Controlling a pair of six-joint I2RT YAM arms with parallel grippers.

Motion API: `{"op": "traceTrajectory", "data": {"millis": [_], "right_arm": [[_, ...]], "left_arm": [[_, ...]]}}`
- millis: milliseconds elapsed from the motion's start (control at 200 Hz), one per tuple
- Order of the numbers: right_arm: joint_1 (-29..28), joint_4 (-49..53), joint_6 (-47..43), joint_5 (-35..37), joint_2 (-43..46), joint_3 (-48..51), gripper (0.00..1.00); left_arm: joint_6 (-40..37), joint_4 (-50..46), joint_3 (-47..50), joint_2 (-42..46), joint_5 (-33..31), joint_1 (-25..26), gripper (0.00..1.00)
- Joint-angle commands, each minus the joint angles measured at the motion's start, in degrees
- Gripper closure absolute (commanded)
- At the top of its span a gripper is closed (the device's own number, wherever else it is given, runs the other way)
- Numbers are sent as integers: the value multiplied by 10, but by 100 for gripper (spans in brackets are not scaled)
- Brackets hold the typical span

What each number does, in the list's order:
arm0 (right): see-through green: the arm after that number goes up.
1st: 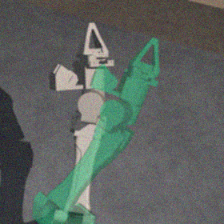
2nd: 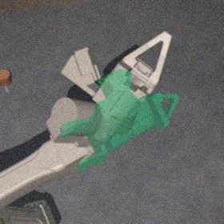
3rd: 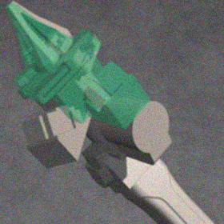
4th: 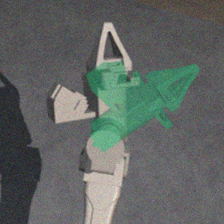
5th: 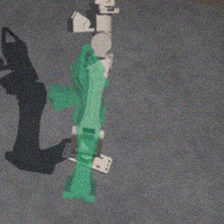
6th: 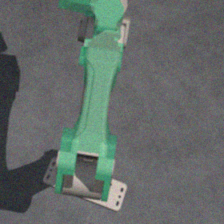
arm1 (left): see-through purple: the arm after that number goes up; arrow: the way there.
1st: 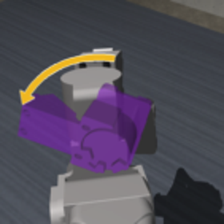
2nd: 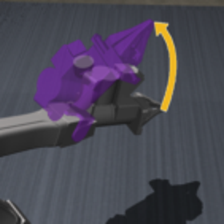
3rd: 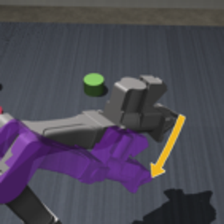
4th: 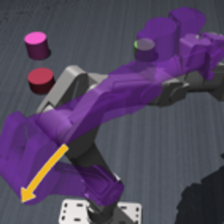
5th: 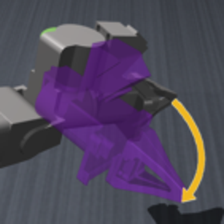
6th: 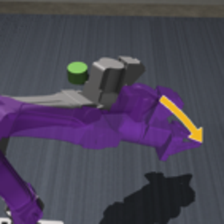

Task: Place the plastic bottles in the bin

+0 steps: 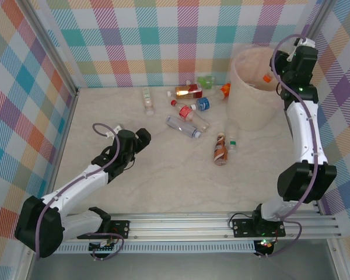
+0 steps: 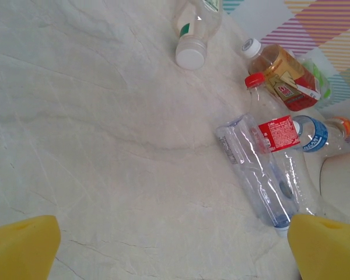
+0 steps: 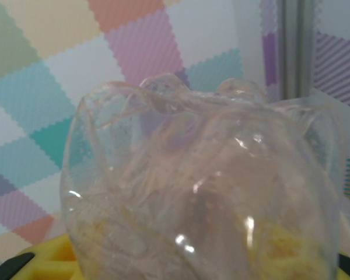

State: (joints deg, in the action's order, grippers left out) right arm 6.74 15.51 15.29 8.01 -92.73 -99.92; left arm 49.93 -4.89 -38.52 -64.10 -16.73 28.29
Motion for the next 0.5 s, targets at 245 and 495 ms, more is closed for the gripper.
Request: {"op": "traceTrajectory", "data": {"millis": [245,495], "right_arm": [[16,130,-85,120,-87,-113,51],[16,217,-81,174,-146,-199,30]], "left_arm": [[9,-14,15,22,-23,-11,0],[10,-12,14,14,-20,-11,0]]}}
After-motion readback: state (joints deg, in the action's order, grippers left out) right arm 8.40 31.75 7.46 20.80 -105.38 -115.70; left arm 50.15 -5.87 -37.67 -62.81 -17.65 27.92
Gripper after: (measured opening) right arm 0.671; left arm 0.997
